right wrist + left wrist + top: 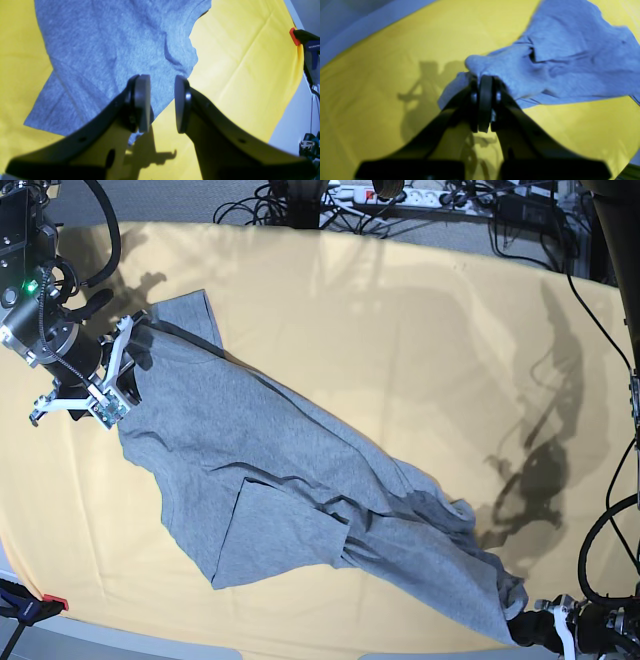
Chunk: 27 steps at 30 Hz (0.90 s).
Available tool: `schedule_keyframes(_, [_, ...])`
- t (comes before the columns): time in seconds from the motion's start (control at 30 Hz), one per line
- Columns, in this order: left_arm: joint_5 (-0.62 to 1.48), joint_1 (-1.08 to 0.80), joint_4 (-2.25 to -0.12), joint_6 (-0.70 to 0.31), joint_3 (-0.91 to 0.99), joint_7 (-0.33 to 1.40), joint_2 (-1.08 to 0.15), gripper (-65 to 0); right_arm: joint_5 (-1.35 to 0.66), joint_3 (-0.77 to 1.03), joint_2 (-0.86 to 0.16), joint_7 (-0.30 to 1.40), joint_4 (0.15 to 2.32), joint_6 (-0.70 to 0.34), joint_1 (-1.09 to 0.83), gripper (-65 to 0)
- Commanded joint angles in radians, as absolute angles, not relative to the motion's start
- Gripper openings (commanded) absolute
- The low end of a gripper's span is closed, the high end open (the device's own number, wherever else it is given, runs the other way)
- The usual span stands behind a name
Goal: Layout the t-shirt on the table in an organized manner, then fold the t-shirt properly
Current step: 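Drag the shirt end with the left gripper, then release it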
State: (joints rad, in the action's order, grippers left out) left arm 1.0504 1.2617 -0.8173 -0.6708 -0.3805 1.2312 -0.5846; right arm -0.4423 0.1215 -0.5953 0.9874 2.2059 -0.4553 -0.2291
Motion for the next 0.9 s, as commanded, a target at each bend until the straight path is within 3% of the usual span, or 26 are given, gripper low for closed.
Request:
schedule_keyframes(0.0, [1.051,1.309,-0.831,-0.695,-0.372,1.202,-0.59,-65.0,-0.44,0.132,-0.61,0.968,2.218,-0.453,-0.216,-47.1])
schedule_keyframes(0.13, [0.866,1.309,-0.829,-0.686,-0.372,1.022,-0.59,-65.0,-0.44,0.132,-0.61,0.968,2.218,-0.453,-0.216,-47.1])
schedule_keyframes(0.47, [0.442,1.184,-0.829,-0.436,-0.372,0.552,-0.513,-63.9,-0.44,0.132,-0.61,0.987,2.218,-0.453,-0.216,-47.1])
schedule_keyframes(0.63, [0.39,1.137,-0.829,-0.284,-0.372,0.471,-0.476,-15.2,-0.44,0.132,-0.61,0.988,2.218,-0.453,-0.219,-47.1])
schedule_keyframes(0.87, [0.346,1.156,-0.829,-0.132,-0.372,0.472,-0.466,-15.6,-0.44,0.132,-0.61,0.99,2.218,-0.453,-0.218,-47.1])
